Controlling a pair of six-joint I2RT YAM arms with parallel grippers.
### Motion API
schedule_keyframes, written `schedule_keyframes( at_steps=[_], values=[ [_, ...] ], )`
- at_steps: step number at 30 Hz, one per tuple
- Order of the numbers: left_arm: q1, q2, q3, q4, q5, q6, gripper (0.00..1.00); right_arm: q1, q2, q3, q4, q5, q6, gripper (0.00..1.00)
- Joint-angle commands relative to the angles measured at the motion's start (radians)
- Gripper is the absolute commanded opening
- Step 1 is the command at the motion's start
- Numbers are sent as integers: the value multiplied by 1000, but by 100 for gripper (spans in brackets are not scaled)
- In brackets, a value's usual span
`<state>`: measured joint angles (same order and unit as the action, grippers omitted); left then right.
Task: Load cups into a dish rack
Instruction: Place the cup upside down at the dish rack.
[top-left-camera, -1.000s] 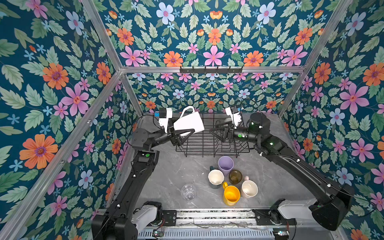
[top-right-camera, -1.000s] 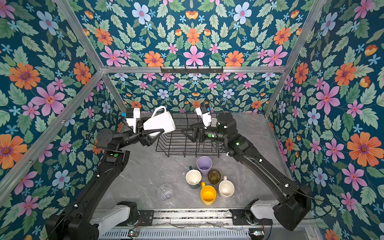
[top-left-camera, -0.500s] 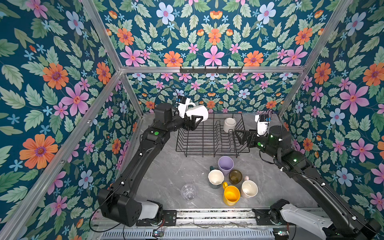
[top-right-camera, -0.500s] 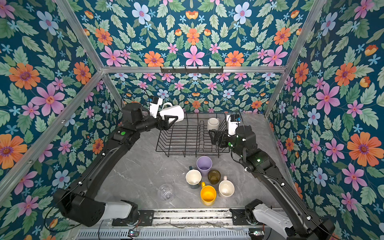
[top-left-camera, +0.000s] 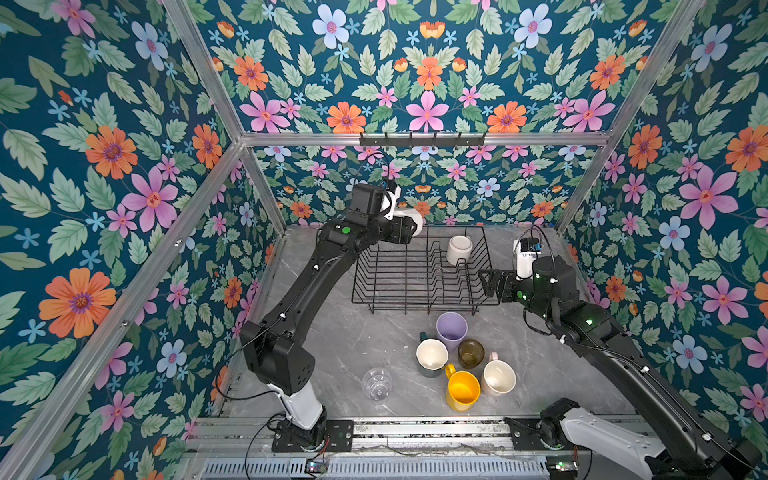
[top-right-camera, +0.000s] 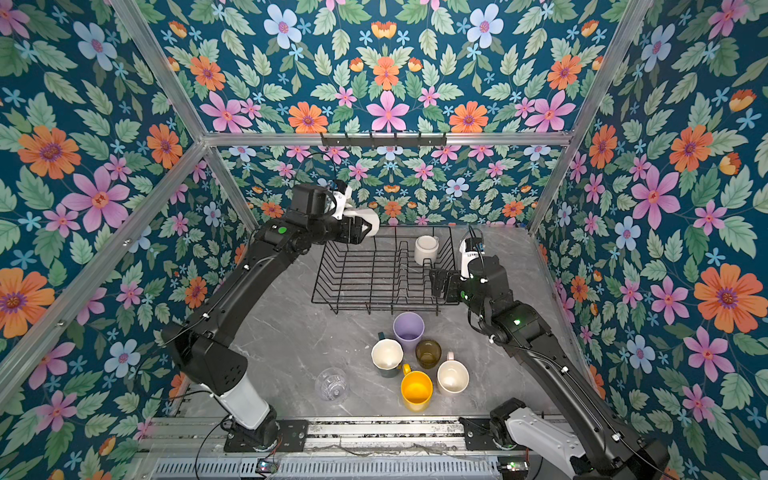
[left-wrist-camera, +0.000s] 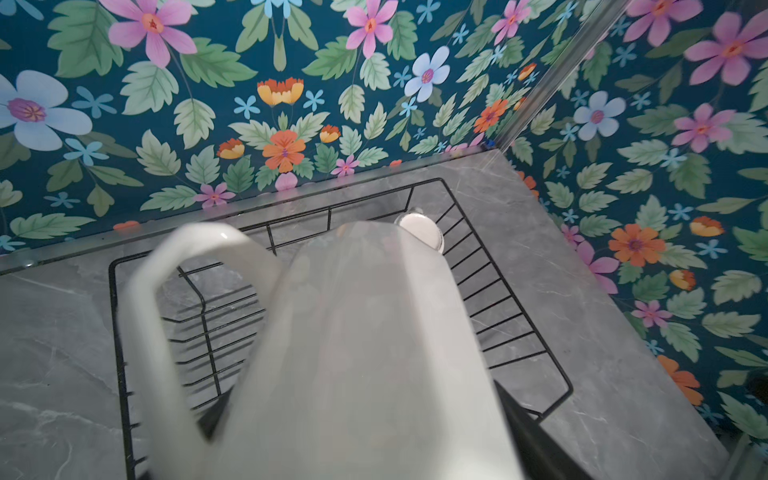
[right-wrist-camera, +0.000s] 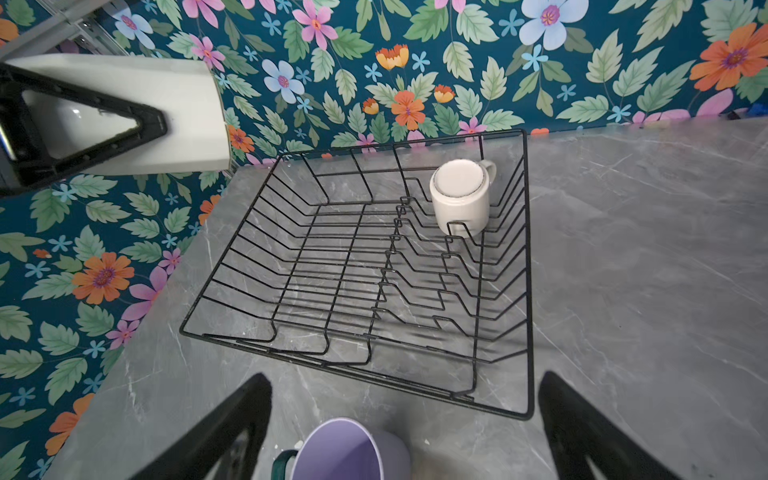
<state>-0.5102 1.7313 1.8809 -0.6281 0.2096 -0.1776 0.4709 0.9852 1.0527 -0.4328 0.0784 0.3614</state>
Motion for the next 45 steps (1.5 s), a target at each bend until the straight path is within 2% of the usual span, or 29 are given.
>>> schedule_keyframes(
  at_steps=[1, 10, 20, 45],
  values=[
    [-33, 40, 59, -15, -110, 3, 0, -14, -7, -7, -20, 15, -15, 99],
    [-82, 211, 218, -64, -189, -10, 0, -35, -35, -46, -36, -28, -15, 99],
    [-109, 379, 359, -67, -186, -26, 0, -35, -75, -106, -50, -48, 5, 99],
    [-129, 609, 433, 5, -203, -48, 0, -34, -99, -163, -82, -82, 30, 99]
  ],
)
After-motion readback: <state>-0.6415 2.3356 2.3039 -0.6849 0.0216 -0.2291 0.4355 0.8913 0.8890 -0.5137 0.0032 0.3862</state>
